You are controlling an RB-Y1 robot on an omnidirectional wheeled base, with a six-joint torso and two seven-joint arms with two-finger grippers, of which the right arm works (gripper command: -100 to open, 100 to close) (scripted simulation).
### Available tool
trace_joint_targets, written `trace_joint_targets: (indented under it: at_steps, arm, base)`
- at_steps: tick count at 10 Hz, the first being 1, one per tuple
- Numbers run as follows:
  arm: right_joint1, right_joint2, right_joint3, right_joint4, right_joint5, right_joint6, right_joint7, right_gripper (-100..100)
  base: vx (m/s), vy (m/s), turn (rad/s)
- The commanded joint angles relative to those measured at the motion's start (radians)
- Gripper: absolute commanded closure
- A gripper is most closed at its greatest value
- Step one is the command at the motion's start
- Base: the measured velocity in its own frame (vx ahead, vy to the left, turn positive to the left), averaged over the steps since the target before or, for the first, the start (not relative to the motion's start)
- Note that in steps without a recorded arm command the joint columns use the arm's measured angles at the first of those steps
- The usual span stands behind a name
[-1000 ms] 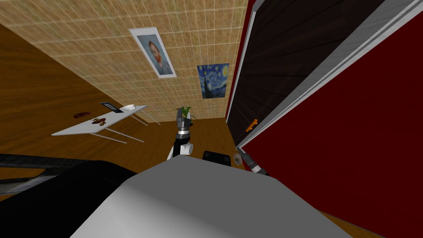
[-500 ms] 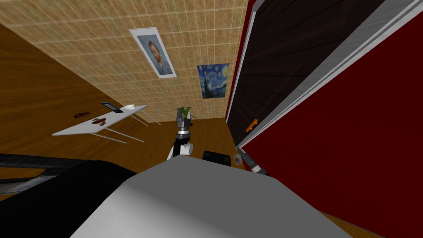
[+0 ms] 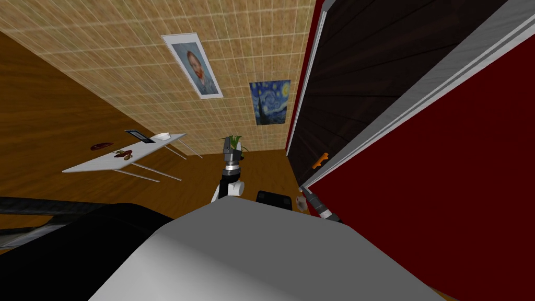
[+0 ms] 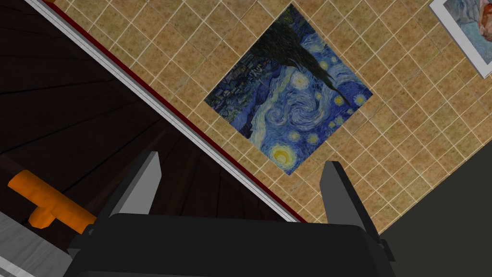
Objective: Push the door open
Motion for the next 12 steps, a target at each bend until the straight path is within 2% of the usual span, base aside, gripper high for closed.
trace_joint_targets:
  at_steps: [1, 12]
  arm:
    - [0.000, 0.000, -0.001, 0.001, -0.001, 0.000, 0.002, -100]
    - [-0.001, 0.000, -0.005, 0.003, -0.005, 0.000, 0.006, -100]
  base:
    - [0.016, 0.008, 0.018]
    - [0.000, -0.001, -0.004]
